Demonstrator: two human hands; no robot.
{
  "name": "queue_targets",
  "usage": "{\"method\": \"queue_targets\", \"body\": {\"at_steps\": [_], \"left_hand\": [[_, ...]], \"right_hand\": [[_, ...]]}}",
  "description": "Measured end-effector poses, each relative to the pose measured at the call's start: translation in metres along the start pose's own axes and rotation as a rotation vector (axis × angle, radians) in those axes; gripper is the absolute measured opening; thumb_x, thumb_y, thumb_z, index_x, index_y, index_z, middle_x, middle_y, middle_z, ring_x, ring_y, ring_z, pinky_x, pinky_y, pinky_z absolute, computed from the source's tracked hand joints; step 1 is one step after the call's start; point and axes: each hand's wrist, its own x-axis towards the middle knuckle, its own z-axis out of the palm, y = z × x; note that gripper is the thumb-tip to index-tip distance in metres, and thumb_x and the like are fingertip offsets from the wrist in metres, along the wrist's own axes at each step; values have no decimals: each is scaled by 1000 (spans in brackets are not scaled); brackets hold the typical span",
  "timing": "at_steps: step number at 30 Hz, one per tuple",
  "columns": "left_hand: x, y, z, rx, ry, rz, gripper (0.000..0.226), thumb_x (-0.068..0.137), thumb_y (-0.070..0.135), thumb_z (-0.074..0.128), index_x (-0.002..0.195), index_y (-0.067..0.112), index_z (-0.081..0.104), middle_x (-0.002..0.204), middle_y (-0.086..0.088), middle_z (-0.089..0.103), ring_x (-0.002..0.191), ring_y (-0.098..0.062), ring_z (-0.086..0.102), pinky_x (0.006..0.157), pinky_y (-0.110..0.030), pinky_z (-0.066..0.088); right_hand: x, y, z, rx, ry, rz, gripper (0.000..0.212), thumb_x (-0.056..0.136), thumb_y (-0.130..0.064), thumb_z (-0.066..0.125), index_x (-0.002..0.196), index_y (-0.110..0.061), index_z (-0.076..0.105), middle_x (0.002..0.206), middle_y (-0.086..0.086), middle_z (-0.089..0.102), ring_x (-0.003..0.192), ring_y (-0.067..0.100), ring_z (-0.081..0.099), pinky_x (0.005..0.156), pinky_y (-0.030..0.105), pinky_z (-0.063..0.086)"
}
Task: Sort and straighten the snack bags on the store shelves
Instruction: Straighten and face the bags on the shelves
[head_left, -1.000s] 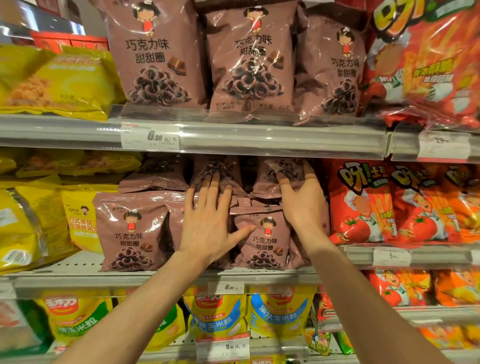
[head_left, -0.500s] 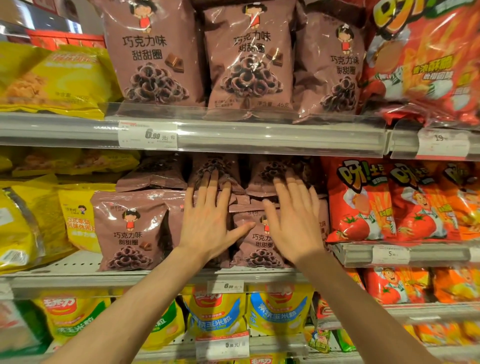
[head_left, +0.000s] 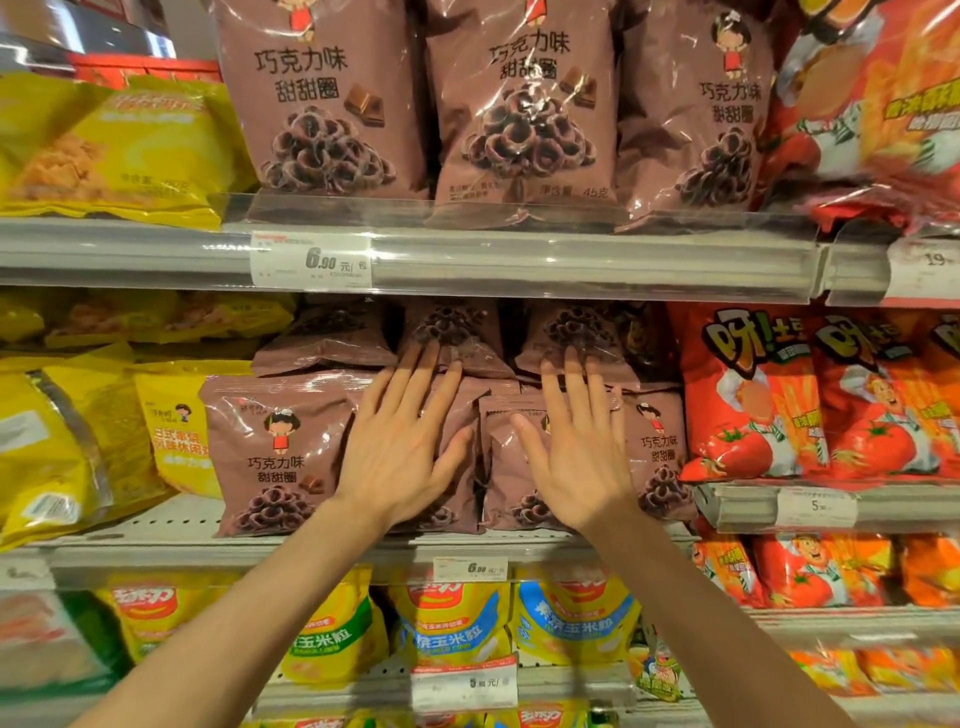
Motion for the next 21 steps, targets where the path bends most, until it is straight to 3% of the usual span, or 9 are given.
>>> {"method": "queue_targets", "body": {"at_steps": [3,6,12,15,18,21], "left_hand": [[1,0,3,-10,-10,-13,66,104,53,32,157,14,39,146,-12,53,135,-31,47,120,-46,26],[-2,1,2,5,-29,-17,68,105,57,32,159,16,35,150,-14,50,141,-33,44,124,-48,22],[-14,9,-6,-19,56,-35,68,104,52,37,161,15,32,168,-18,26,156,-34,26,126,-49,20],[-18,18,-9,-66,110,-15,68,103,50,43,160,14,34,170,-17,20,157,-34,21,126,-51,19],[-22,37,-8,-94,167,91,67,102,50,46,159,15,37,170,-17,20,158,-33,19,126,-52,18],[-21,63,-1,-84,134,174,69,103,56,43,160,19,35,170,-15,20,159,-31,18,126,-54,19]], "right_hand": [[2,-1,0,-27,-6,-4,73,104,-64,12,164,-24,3,172,0,-14,158,21,-15,126,51,-12],[-3,-2,1,-51,21,3,74,104,-65,14,164,-25,2,172,1,-14,158,22,-16,124,55,-13],[-16,1,-2,33,90,-21,78,100,-68,10,164,-25,-2,171,1,-17,157,18,-18,126,53,-9],[-24,10,-2,108,225,-17,70,104,-57,19,164,-20,11,173,5,-3,159,19,-6,128,53,2],[-39,26,0,182,443,-86,59,108,-33,41,158,-4,30,169,18,18,158,31,13,124,58,21],[-49,45,4,167,484,-102,57,106,-20,45,155,5,31,166,24,21,157,36,18,121,59,26]]}}
